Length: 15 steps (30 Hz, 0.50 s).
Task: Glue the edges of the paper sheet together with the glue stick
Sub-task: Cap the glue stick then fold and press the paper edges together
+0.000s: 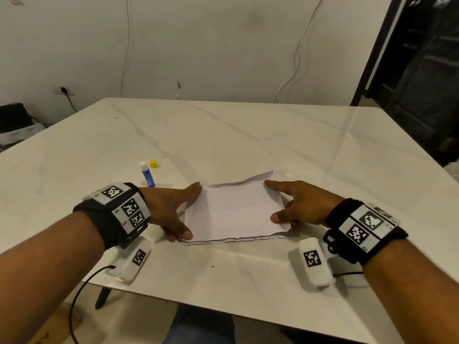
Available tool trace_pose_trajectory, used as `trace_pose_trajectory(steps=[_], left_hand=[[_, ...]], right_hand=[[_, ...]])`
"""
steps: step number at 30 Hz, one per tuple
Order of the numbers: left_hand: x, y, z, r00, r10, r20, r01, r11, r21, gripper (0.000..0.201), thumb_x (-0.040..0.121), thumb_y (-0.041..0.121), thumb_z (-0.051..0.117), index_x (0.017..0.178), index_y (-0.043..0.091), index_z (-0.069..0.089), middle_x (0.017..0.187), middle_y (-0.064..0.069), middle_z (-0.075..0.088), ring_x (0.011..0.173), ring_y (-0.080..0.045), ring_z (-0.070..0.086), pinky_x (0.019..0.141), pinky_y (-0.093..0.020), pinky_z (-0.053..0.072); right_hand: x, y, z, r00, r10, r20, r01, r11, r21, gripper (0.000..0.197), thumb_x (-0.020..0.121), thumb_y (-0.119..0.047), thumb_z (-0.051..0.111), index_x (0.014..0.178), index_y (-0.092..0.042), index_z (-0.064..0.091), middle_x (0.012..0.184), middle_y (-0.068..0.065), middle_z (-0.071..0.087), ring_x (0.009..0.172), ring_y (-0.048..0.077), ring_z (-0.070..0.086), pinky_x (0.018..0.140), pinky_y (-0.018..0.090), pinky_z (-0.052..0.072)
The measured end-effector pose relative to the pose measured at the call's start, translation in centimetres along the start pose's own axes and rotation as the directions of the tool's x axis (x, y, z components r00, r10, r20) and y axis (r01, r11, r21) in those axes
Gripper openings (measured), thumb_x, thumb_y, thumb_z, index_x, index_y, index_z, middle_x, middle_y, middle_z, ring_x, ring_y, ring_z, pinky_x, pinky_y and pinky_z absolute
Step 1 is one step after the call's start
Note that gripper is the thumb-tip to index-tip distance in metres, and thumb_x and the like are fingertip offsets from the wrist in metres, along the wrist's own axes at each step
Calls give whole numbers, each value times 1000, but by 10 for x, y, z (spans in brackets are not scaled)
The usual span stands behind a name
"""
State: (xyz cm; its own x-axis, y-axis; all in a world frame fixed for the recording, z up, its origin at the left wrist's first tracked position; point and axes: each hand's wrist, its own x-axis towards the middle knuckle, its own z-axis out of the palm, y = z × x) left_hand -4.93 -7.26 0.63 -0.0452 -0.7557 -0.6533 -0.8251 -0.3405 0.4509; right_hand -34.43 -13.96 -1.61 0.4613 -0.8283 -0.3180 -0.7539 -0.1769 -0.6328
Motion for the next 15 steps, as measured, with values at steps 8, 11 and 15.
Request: trace_pose_trajectory(steps=[8, 11, 15], left_hand=[[5, -5, -1, 1000, -3, 12, 3, 1000, 26, 124, 76, 20, 82, 150, 42, -15, 81, 4, 75, 70, -14, 74, 77, -26, 59], [6, -4, 0, 1000, -8, 21, 7, 1000, 23, 124, 76, 18, 83, 150, 42, -14, 89, 0, 73, 72, -16, 74, 79, -29, 60], [10, -5, 1, 999, -20, 37, 21, 1000, -20, 127, 75, 11, 82, 150, 42, -16, 97, -1, 68, 78, -22, 75, 81, -34, 60]], right_hand=[[1, 1, 4, 1000, 18, 3, -19, 999, 34, 88, 82, -24, 78, 153, -36, 28, 87, -18, 52, 76, 9, 61, 88, 28, 48], [0, -2, 5, 1000, 19, 2, -19, 1000, -25, 88, 83, -26, 78, 154, -35, 26, 103, -9, 62, 79, 10, 60, 93, 29, 48], [1, -4, 6, 1000, 29, 0, -28, 994, -109, 90, 83, -31, 76, 155, -34, 23, 145, 5, 52, 106, 19, 54, 108, 35, 40]])
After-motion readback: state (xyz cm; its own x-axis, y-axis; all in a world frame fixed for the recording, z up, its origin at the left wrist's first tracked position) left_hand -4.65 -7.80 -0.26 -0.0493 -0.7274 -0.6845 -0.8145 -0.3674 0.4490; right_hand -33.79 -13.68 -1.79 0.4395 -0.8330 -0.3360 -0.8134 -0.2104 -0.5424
